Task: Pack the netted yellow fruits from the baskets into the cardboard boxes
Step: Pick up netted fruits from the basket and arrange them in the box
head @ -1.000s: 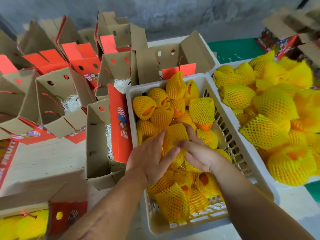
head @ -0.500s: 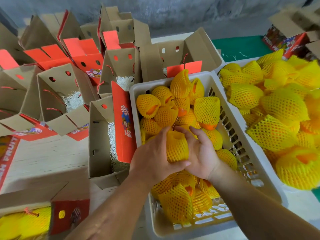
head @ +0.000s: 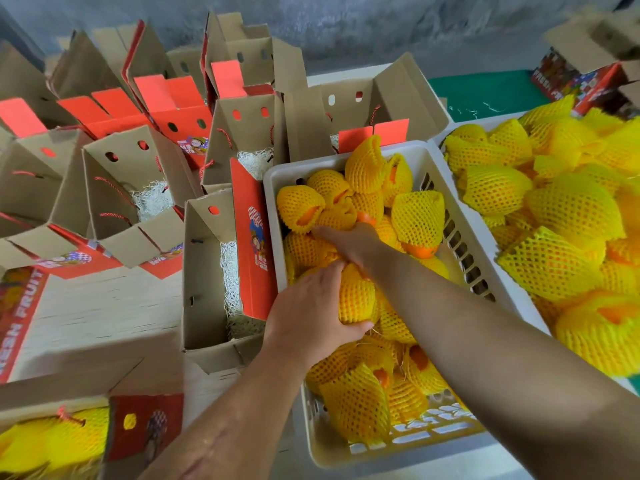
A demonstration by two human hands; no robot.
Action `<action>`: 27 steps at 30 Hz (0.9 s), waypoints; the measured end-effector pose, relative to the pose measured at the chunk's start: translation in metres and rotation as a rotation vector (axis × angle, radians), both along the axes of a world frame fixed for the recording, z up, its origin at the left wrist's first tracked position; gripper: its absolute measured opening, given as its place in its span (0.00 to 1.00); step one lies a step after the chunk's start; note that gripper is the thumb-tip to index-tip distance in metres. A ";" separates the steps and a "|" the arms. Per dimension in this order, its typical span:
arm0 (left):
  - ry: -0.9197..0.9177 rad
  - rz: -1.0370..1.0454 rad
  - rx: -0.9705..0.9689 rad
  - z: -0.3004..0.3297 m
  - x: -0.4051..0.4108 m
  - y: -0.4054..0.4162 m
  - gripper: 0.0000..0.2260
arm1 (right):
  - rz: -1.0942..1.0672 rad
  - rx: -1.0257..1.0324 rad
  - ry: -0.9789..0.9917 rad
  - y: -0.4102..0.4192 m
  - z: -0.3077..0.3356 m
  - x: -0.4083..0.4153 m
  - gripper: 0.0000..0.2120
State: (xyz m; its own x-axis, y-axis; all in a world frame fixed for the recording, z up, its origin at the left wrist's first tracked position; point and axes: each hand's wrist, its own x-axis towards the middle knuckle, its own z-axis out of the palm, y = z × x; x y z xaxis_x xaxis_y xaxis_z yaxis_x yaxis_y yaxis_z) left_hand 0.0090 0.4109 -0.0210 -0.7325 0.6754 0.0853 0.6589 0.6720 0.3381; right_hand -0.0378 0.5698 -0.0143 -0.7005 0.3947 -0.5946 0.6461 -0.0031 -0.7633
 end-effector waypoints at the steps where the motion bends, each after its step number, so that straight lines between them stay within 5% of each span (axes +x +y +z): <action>1: 0.009 -0.003 -0.006 -0.001 0.000 0.000 0.45 | -0.005 0.025 0.018 0.003 0.000 0.003 0.42; 7: 0.006 -0.014 -0.002 -0.005 0.000 0.000 0.46 | -0.173 -0.008 0.059 0.033 0.003 0.050 0.27; 12: 0.000 -0.031 -0.037 -0.005 0.000 -0.001 0.44 | -0.321 -0.235 0.147 0.045 0.005 0.115 0.35; 16: 0.054 -0.239 -0.142 -0.002 0.006 -0.002 0.39 | -0.278 -0.377 0.063 0.021 -0.015 0.141 0.41; 23: -0.035 -0.270 -0.048 0.004 0.006 -0.005 0.34 | -0.258 -0.413 0.112 0.012 -0.016 0.131 0.37; 27: -0.054 -0.238 -0.017 -0.001 0.003 -0.005 0.37 | -0.343 -0.583 0.306 0.008 -0.015 0.127 0.29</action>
State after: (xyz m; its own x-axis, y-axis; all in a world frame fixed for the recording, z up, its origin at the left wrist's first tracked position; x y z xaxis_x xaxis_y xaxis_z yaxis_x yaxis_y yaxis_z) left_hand 0.0121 0.4058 -0.0215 -0.5554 0.8308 0.0372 0.7808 0.5055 0.3671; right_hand 0.0888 0.5782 -0.0295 -0.7625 0.3009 -0.5727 0.2949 -0.6263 -0.7216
